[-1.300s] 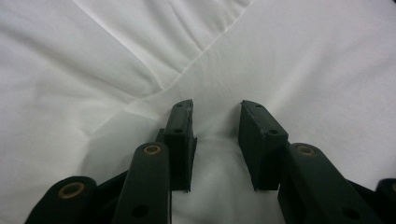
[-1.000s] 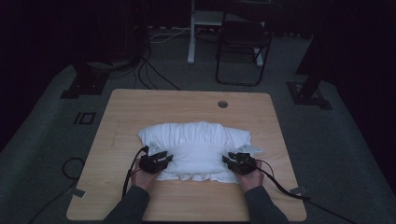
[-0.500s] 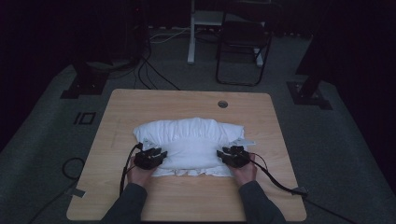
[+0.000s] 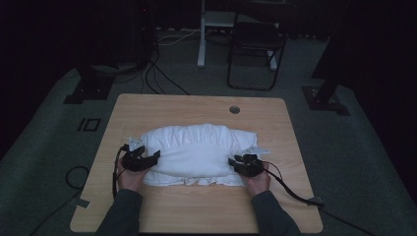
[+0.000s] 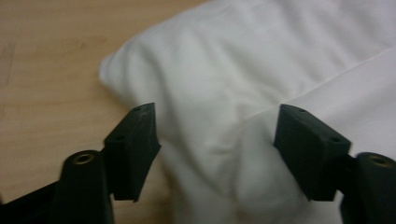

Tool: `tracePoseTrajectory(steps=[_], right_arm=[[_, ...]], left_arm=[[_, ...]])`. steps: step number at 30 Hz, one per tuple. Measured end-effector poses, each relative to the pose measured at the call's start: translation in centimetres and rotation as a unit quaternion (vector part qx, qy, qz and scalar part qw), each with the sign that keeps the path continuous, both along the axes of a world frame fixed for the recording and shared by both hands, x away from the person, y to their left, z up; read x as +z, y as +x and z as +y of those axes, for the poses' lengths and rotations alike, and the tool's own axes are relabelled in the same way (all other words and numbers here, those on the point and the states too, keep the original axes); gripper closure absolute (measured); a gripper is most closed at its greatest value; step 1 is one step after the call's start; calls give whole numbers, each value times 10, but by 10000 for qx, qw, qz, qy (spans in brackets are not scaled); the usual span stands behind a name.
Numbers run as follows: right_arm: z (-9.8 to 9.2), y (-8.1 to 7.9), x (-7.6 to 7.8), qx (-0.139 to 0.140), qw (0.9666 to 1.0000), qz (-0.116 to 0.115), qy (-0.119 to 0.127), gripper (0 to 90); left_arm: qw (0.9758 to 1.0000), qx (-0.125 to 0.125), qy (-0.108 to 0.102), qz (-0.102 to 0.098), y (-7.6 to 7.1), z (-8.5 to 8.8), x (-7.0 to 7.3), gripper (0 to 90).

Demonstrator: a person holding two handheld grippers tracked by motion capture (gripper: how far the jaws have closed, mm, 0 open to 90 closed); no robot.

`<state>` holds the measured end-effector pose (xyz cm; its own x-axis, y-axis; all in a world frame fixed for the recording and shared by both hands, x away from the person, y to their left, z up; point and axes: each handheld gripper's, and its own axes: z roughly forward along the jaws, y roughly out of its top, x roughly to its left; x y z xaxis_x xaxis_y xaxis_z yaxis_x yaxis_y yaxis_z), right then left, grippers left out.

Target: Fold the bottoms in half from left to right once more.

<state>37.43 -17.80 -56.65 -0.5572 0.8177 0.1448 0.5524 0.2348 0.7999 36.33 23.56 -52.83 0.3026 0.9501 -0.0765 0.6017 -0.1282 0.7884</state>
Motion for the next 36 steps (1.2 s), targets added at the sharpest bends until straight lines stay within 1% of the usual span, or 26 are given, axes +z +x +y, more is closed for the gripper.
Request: tracePoseTrajectory(steps=[1,2,4,6,7,8,9,11,12,13,14,15,16,17,18,19,20,22,23,25,27,28,31,32,34,36], right_arm=[[0,0,0,3,10000,-2,-1,630],[0,0,0,2,10000,1,1,630],[0,0,0,0,10000,0,3,630],[0,0,0,5,10000,-15,-2,630],[0,0,0,9,10000,-19,-6,630],[0,0,0,11,10000,-24,-7,630],[0,0,0,11,10000,-24,-7,630],[0,-1,0,11,10000,-34,-8,630],[0,-1,-1,0,10000,-48,-10,630],[0,-1,-1,0,10000,-48,-10,630],[0,-1,-1,-7,10000,-50,-8,629],[0,-1,-1,-7,10000,-50,-8,629],[1,-1,-1,-14,10000,-52,-10,629],[1,-1,-1,-14,10000,-52,-10,629],[1,-1,-1,-25,10000,-49,-3,628],[1,-1,-1,-25,10000,-49,-3,628],[1,-2,-1,-29,10000,-49,1,627],[1,-2,0,-18,10000,-38,12,623],[1,-2,0,-18,10000,-38,12,623],[0,-2,0,-8,10000,-21,25,620],[0,-1,1,10,10000,9,46,615],[0,-1,1,18,10000,13,42,613],[0,-1,2,15,10000,31,49,604],[-1,-1,3,46,9999,77,88,580],[-2,0,5,58,9999,117,100,565],[0,0,13,122,9999,99,8,524]], left_arm=[[9999,43,-4,153,3,1,-5,281],[9997,85,20,215,5,1,-7,251],[9990,152,67,418,10,0,-15,187],[9983,177,77,548,13,-1,-20,159],[9983,177,77,548,13,-1,-20,150],[9973,179,23,716,16,-1,-24,117],[9976,215,62,661,16,-1,-26,117],[9977,219,83,642,15,-2,-26,116],[9978,180,116,633,15,-3,-26,135],[9979,153,84,617,14,-4,-26,135],[9980,127,112,606,12,-6,-26,202],[9983,89,98,575,11,-8,-25,202],[9984,-8,35,567,9,-9,-25,356],[9984,-74,-51,560,8,-10,-25,356],[9981,-148,-175,568,7,-10,-25,488],[9981,-148,-175,568,7,-10,-25,543],[9977,-212,-311,564,6,-10,-26,619],[9977,-258,-294,557,6,-11,-27,705],[9977,-258,-294,557,6,-11,-27,732],[9977,-283,-276,551,6,-11,-27,752],[9975,-294,-319,555,6,-10,-27,757],[9973,-300,-379,556,6,-9,-28,761],[9971,-302,-407,559,6,-8,-28,764],[9971,-291,-431,558,6,-8,-28,767],[9970,-286,-461,549,6,-8,-27,770],[9968,-275,-504,559,6,-6,-27,778]])
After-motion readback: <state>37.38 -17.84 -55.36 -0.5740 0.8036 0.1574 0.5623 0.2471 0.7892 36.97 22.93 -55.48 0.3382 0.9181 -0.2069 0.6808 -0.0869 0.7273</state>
